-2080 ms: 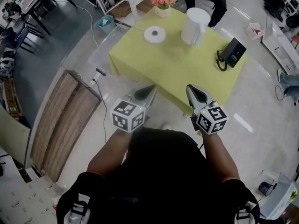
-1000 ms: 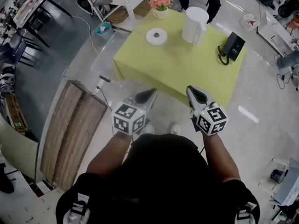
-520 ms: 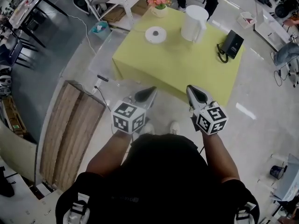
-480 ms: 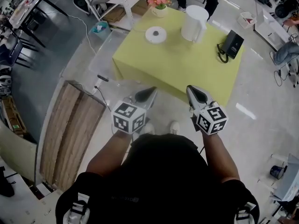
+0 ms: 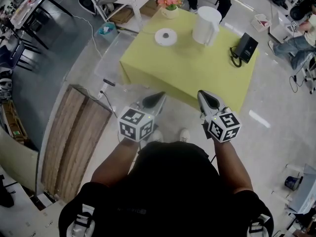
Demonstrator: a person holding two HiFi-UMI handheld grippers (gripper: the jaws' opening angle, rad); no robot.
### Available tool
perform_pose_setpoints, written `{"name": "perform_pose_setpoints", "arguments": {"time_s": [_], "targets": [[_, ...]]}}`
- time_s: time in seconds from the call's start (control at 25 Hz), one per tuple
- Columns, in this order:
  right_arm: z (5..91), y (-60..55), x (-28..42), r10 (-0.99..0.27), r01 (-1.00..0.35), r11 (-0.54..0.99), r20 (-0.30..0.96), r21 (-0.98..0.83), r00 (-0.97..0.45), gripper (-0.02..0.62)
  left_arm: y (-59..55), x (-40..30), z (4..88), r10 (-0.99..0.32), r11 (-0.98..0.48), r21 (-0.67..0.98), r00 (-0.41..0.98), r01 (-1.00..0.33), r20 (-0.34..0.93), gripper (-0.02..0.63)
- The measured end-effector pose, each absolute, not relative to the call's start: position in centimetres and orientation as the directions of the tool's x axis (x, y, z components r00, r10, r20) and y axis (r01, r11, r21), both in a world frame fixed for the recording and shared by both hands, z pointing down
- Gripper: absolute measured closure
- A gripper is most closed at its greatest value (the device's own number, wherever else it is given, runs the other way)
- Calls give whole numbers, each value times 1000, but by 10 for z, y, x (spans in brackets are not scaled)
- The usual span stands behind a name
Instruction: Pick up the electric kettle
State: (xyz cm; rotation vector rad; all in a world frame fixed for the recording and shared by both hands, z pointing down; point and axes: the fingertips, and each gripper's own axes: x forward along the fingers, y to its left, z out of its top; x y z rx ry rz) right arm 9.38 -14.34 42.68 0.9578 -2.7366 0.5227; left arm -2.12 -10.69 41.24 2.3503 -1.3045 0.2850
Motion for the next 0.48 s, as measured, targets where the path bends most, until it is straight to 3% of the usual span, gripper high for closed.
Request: {"name": "perform_pose_setpoints", "arguments": {"time_s": [0.48], "targets": [[424, -136, 94, -566, -635, 727, 294, -261, -770, 592, -99, -19, 411, -752, -465, 278, 541, -841, 376, 604]]}}
